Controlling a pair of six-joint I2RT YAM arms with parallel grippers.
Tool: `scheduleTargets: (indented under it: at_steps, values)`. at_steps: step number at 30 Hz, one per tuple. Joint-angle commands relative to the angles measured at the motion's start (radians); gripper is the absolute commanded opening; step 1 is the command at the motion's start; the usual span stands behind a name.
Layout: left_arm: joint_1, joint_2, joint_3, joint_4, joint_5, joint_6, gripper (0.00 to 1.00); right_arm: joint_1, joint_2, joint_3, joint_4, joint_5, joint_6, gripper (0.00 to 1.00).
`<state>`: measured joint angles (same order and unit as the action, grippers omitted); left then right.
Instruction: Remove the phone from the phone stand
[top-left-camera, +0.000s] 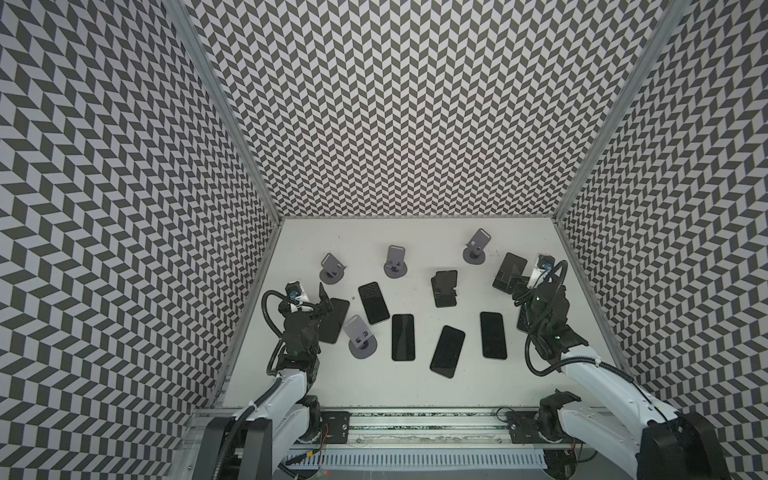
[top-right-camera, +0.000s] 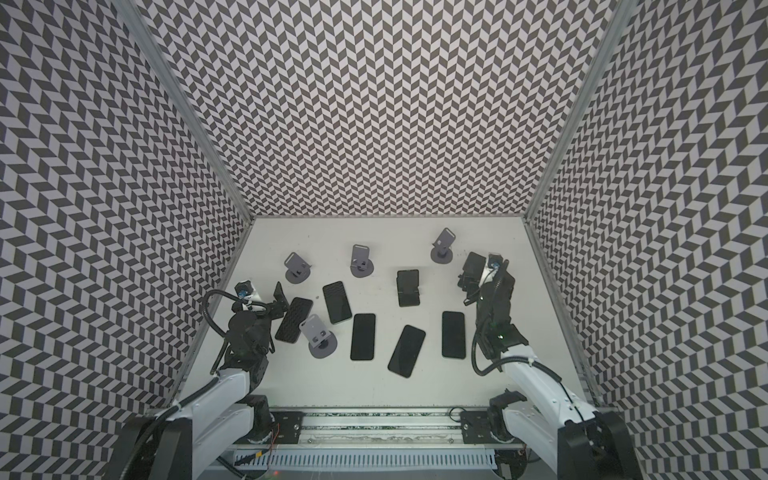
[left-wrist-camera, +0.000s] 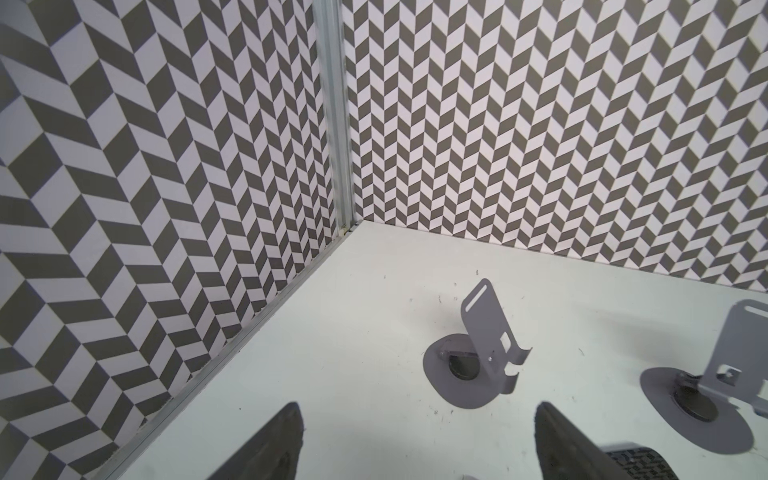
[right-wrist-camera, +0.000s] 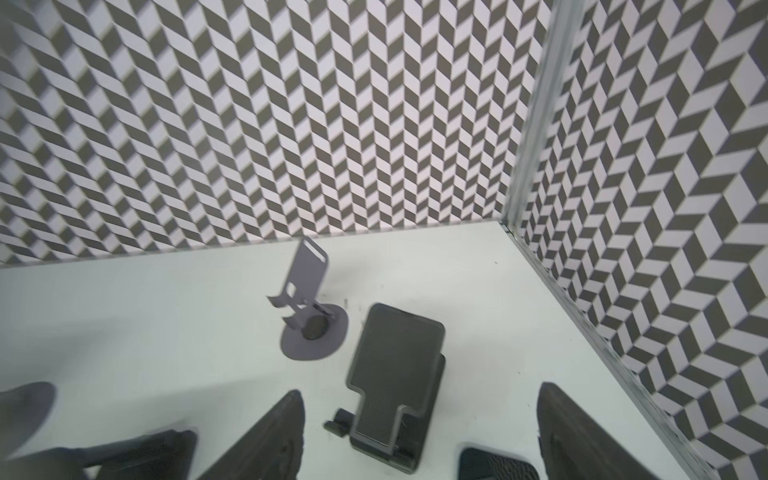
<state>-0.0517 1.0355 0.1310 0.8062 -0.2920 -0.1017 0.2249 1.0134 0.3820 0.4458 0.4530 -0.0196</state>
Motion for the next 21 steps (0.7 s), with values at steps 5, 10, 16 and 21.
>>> scheduleTargets:
  at_steps: [5,10,16,21]
  values:
    - [0.005,0.182,-0.039,0.399,0.037,0.002,0.87,-0.057,0.13,-0.113,0.476,-0.176,-0.073,0.83]
    - [0.001,0.267,0.002,0.411,0.166,0.076,0.88,-0.07,0.247,-0.153,0.682,-0.269,-0.069,0.83]
    - [0.006,0.366,-0.035,0.609,0.186,0.12,0.89,-0.103,0.39,-0.236,0.881,-0.304,-0.053,0.82]
    - [0.006,0.499,-0.045,0.744,0.213,0.133,0.91,-0.162,0.467,-0.285,1.025,-0.376,-0.012,0.82]
